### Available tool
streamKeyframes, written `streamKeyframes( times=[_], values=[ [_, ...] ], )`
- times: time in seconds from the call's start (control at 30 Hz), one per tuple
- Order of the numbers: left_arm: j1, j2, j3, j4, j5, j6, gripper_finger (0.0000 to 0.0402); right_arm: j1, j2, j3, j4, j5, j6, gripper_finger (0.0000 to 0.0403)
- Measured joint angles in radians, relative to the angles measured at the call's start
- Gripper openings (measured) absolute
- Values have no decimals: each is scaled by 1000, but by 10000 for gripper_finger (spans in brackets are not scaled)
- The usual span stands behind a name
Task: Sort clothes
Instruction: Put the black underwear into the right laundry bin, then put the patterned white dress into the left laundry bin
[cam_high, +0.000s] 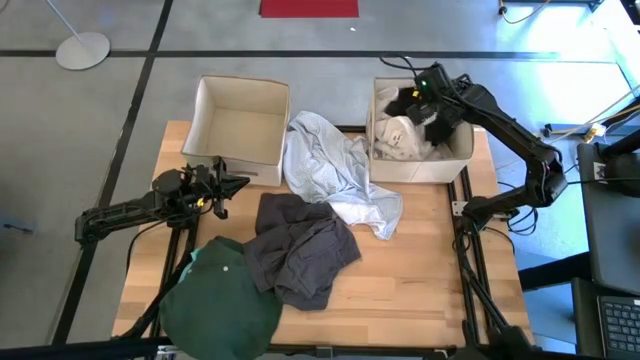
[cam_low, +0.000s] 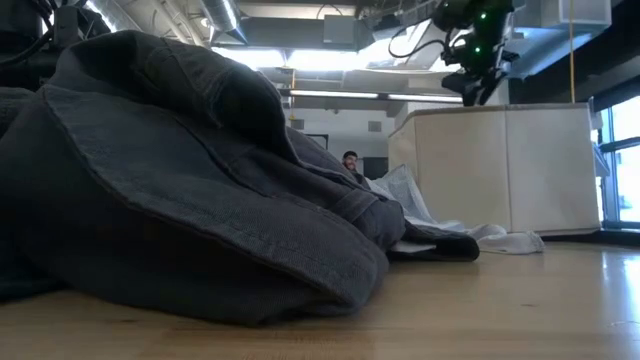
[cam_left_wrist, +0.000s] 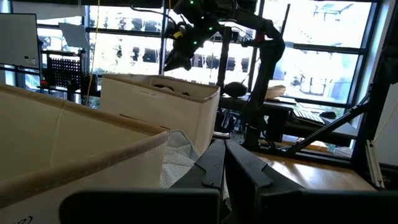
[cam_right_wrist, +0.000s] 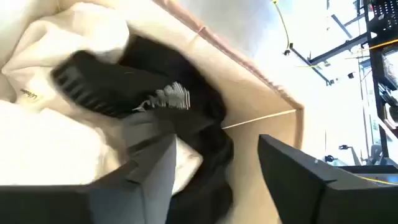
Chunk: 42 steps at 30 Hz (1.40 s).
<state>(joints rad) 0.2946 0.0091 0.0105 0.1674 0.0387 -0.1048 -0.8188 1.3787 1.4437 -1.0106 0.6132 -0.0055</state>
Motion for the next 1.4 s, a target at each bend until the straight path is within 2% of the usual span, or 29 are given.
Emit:
streamKeyframes(
  times=[0.17,0.33,0.57,0.73,1.03,1.4],
  values=[
    [0,0,0,0,0,0,4,9,-32,0,2,-18,0,262],
    [0,0,0,0,0,0,4,63,-73,0,35,-99,-6,270],
    [0,0,0,0,0,0,4,226,-86,0,130,-274,-30,271],
    [0,0,0,0,0,0,4,364,-61,1,251,-347,-41,271],
    [0,0,0,0,0,0,4,544,67,1,381,-353,-114,271],
    [0,0,0,0,0,0,4,642,318,1,496,-380,-142,271]
  ],
)
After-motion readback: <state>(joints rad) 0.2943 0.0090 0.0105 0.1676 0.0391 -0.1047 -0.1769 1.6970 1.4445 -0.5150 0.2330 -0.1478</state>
